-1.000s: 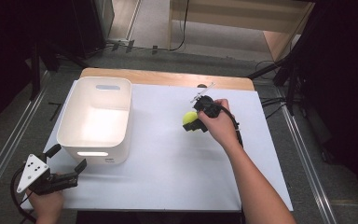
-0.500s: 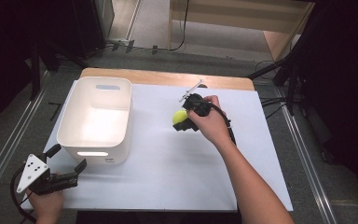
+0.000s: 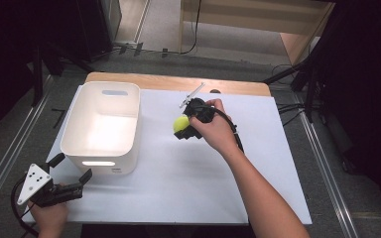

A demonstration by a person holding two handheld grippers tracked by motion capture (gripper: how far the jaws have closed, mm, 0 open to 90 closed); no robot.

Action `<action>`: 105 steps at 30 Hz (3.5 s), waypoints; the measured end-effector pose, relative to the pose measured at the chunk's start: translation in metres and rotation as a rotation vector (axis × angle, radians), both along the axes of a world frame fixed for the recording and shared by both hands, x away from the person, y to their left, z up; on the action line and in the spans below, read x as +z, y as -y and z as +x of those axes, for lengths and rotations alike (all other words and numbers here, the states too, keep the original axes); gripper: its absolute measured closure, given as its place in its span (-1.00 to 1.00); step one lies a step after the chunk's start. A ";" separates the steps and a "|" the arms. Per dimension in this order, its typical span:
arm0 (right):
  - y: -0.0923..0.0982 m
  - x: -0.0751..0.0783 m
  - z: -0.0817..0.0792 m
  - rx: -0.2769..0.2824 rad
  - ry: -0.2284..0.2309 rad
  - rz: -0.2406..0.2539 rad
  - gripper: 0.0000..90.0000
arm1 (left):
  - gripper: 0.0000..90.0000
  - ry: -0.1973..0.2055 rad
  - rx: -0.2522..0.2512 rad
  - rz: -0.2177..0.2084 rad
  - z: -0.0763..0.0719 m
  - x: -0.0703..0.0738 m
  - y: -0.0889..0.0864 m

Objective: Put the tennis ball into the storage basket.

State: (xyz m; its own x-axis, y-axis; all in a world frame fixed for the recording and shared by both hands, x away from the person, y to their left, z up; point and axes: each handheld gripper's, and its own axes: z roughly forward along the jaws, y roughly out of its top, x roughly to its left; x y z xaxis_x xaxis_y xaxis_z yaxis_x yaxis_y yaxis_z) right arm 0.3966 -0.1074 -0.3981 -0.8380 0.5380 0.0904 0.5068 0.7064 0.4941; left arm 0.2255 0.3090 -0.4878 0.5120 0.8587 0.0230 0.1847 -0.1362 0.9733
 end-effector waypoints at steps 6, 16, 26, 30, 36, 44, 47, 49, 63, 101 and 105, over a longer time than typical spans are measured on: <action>-0.008 0.005 -0.001 0.017 0.008 0.005 -0.48 | -1.00 0.000 -0.001 -0.002 0.000 0.000 0.000; -0.020 0.013 -0.004 0.057 0.024 0.012 -0.48 | -1.00 0.000 -0.001 0.000 0.000 0.000 0.000; -0.028 0.020 -0.008 0.075 0.026 0.022 -0.48 | -1.00 -0.001 0.001 0.004 0.001 0.000 0.001; -0.031 0.021 -0.007 0.077 0.026 0.025 -0.48 | -1.00 0.000 0.002 -0.011 0.000 0.000 0.000; -0.039 0.024 -0.008 0.098 0.032 0.034 -0.48 | -1.00 -0.001 0.001 -0.001 0.000 0.000 0.000; -0.045 0.028 -0.010 0.109 0.032 0.043 -0.48 | -1.00 0.000 0.001 0.001 0.000 0.000 0.000; -0.046 0.030 -0.010 0.114 0.036 0.040 -0.48 | -1.00 -0.003 0.002 0.005 0.000 0.000 0.000; -0.048 0.033 -0.008 0.114 0.040 0.041 -0.48 | -1.00 -0.001 0.003 0.006 0.000 0.000 0.001; -0.062 0.044 -0.006 0.142 0.058 0.050 -0.48 | -1.00 -0.003 0.001 0.002 0.001 0.000 0.000; -0.095 0.063 -0.007 0.192 0.077 0.072 -0.48 | -1.00 -0.003 0.001 -0.005 0.001 0.000 0.000; -0.099 0.064 -0.007 0.195 0.077 0.077 -0.48 | -1.00 -0.002 0.001 -0.004 0.001 0.000 0.000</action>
